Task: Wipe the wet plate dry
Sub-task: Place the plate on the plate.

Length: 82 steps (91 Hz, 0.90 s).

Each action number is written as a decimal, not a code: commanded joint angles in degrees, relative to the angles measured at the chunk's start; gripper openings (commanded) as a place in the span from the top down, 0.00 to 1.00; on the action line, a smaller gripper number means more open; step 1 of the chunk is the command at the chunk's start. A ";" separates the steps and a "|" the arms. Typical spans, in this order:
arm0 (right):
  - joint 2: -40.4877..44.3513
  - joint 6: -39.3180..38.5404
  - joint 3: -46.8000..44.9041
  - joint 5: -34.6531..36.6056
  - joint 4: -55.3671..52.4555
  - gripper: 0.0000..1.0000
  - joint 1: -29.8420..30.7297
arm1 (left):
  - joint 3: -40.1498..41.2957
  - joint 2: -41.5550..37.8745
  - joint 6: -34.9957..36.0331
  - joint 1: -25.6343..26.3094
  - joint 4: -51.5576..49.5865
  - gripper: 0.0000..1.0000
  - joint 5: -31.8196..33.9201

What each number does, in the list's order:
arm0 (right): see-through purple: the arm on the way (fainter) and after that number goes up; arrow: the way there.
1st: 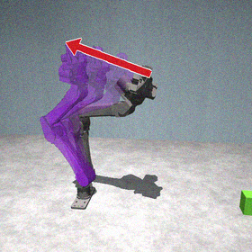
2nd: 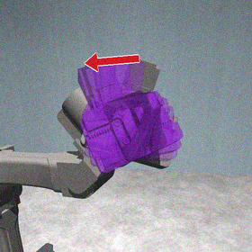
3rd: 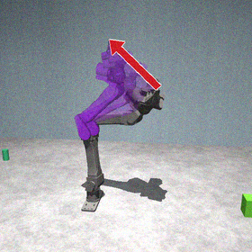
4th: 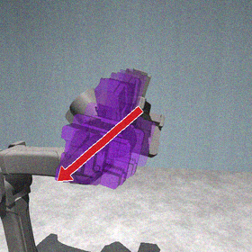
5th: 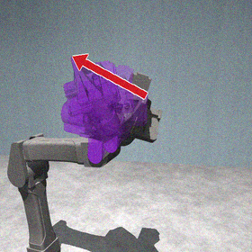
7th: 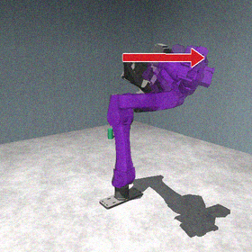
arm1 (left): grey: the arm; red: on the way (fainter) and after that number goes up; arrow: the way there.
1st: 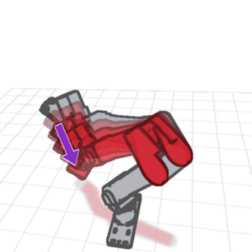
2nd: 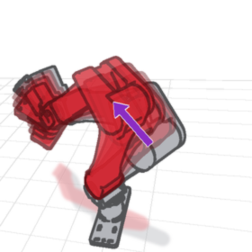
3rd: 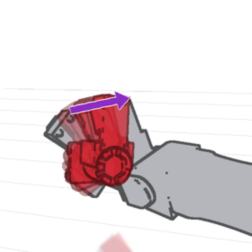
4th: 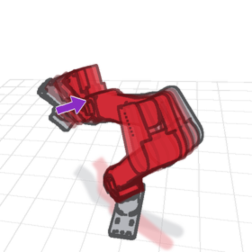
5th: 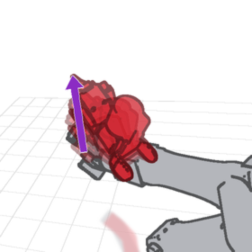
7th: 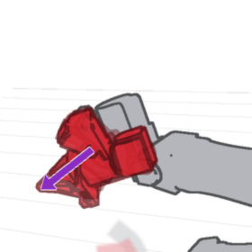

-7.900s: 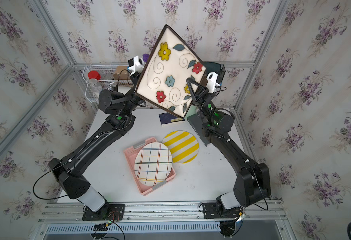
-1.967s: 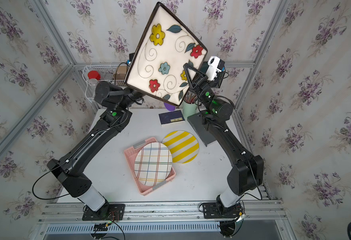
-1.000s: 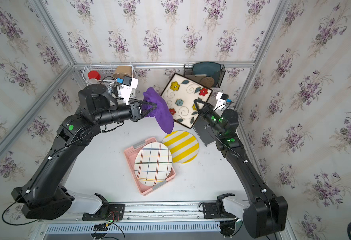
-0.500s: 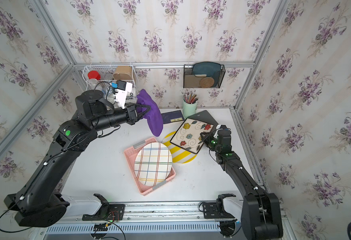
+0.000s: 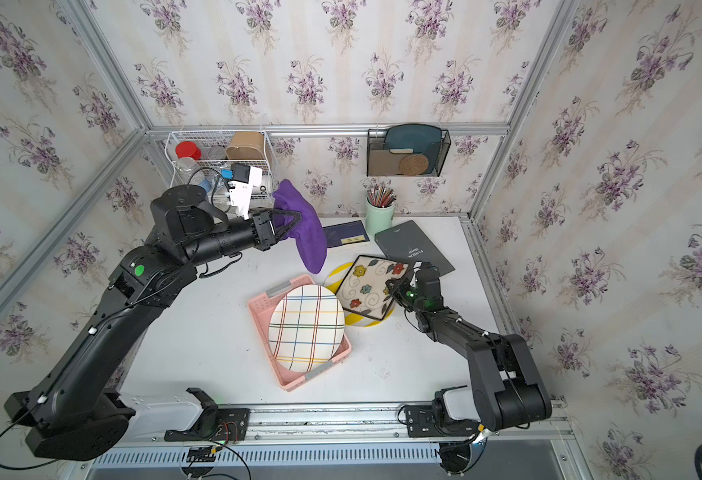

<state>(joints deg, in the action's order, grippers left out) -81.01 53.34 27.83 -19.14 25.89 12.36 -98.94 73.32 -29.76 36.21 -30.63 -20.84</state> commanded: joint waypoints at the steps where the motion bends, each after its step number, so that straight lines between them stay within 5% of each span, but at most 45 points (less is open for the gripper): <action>1: -1.64 0.27 -1.02 -0.75 8.32 0.89 0.09 | 1.59 -1.22 -0.60 -0.08 2.94 1.00 2.23; 16: -4.10 -4.93 -0.14 -0.88 1.81 0.69 0.04 | 5.18 -3.51 0.03 -0.60 2.94 1.00 4.31; 38: 2.03 -14.87 7.08 5.60 -19.76 0.01 -0.30 | 9.53 -8.04 2.20 -1.75 -6.62 1.00 16.24; 59: 12.37 -22.75 14.16 12.75 -39.78 0.04 -1.85 | 16.41 -13.35 4.31 -1.83 -16.96 1.00 27.27; 66: 15.13 -23.07 14.44 8.58 -40.62 0.11 -1.65 | 18.81 -14.48 3.59 -1.84 -19.63 1.00 30.63; 72: 15.90 -23.11 14.38 0.21 -38.12 0.27 -1.01 | 20.89 -15.20 2.95 -1.84 -21.13 1.00 33.05; 82: 13.94 -25.48 15.72 -12.82 -33.23 0.40 5.91 | 24.21 -16.08 1.43 -1.97 -21.90 1.00 35.78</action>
<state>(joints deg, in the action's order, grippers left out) -65.58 31.51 42.00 -16.86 -10.11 12.86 -77.06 57.93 -26.87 34.41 -49.91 8.95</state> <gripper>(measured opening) 0.643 0.101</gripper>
